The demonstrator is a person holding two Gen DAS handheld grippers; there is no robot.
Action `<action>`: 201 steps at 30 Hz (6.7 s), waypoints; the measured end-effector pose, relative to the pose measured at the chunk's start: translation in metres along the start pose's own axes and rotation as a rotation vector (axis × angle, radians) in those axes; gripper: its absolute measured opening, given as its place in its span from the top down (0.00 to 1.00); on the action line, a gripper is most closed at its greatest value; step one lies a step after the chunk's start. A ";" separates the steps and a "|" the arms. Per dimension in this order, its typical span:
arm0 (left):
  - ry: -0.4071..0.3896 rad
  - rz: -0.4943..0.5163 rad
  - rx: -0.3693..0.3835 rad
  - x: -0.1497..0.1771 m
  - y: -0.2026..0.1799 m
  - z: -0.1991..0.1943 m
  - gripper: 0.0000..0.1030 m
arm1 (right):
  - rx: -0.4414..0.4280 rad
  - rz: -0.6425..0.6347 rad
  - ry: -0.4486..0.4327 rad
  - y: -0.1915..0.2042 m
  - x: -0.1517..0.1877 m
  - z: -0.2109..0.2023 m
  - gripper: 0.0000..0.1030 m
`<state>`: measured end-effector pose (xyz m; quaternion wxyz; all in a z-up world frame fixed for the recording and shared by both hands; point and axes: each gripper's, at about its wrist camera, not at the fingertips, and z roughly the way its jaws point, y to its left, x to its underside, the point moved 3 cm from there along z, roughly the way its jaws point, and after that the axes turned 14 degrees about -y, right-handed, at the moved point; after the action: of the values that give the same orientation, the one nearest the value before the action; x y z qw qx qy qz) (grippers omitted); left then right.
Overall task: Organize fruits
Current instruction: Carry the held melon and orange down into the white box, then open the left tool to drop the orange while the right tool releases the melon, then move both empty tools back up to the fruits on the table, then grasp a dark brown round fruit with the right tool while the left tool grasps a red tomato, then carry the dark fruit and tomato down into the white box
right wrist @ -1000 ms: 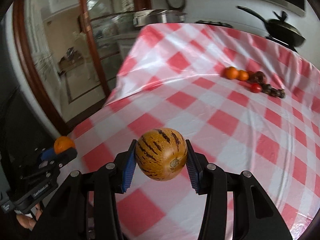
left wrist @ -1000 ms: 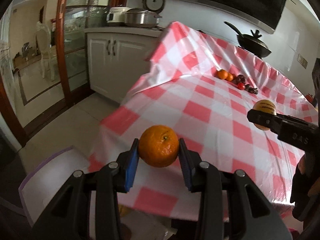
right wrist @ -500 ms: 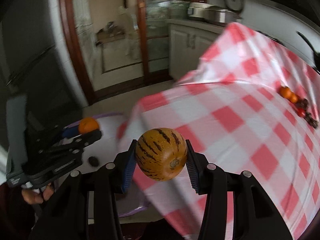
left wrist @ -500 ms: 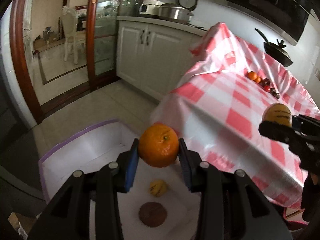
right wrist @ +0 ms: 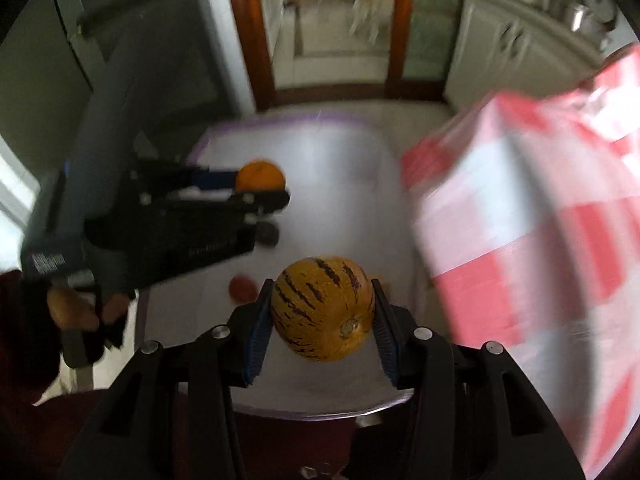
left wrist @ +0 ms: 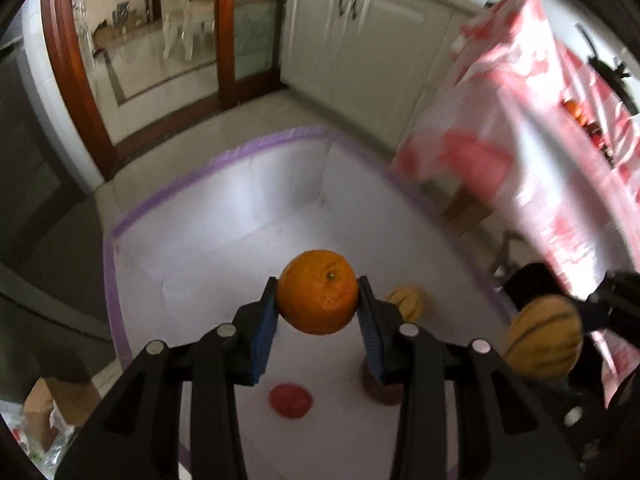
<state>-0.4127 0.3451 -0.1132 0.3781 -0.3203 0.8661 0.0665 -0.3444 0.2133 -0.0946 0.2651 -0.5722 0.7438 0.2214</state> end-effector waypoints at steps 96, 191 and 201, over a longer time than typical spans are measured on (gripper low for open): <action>-0.083 0.218 0.621 -0.183 -0.498 0.110 0.02 | 0.932 1.086 -0.381 -0.665 0.122 -0.234 0.39; -0.158 0.257 0.374 -0.109 -0.290 -0.003 0.64 | 0.483 0.687 -0.376 -0.291 0.063 -0.185 0.60; -0.205 0.278 0.315 -0.092 -0.234 -0.026 0.64 | 0.417 0.537 -0.340 -0.225 0.037 -0.162 0.60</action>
<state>-0.2401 0.1978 -0.0012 0.4966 -0.1264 0.8586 0.0144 -0.1571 0.0284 -0.0015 0.4279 -0.2457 0.8418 0.2187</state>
